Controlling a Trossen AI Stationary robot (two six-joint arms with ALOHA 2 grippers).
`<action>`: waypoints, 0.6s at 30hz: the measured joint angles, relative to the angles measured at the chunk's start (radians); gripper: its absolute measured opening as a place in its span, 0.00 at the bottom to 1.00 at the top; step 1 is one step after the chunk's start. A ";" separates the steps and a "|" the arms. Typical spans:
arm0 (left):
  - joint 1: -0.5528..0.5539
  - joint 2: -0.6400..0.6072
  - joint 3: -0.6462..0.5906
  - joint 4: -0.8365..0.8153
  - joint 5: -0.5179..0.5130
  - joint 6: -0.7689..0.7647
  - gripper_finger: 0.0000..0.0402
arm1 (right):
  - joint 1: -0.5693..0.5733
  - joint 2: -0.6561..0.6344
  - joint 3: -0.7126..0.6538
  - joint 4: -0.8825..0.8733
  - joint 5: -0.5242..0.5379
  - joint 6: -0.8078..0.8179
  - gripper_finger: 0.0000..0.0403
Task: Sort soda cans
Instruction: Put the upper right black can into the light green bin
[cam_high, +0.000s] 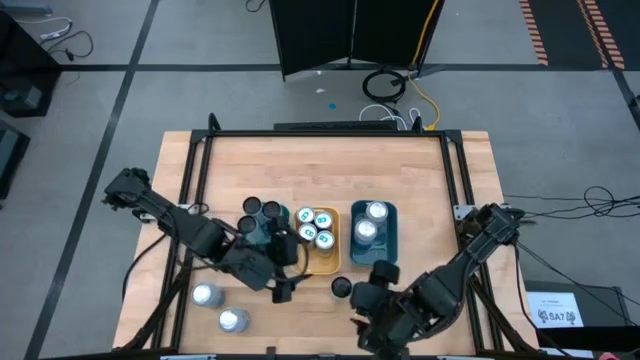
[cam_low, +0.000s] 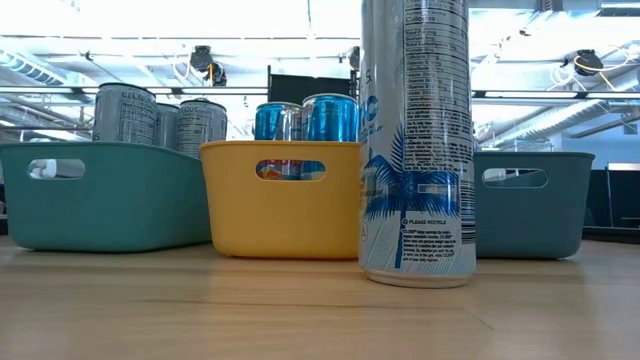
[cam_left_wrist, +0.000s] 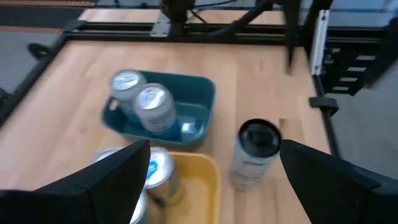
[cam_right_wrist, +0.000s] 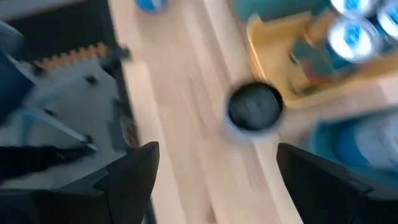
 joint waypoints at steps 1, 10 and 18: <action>0.001 0.014 0.000 0.019 0.018 0.000 0.92 | 0.010 0.000 -0.001 -0.038 0.002 0.014 0.79; 0.015 0.121 0.000 0.169 0.136 0.000 0.92 | 0.120 0.001 -0.044 -0.227 0.084 0.127 0.79; 0.017 0.229 0.000 0.307 0.163 0.001 0.92 | 0.214 0.001 -0.123 -0.243 0.160 0.328 0.79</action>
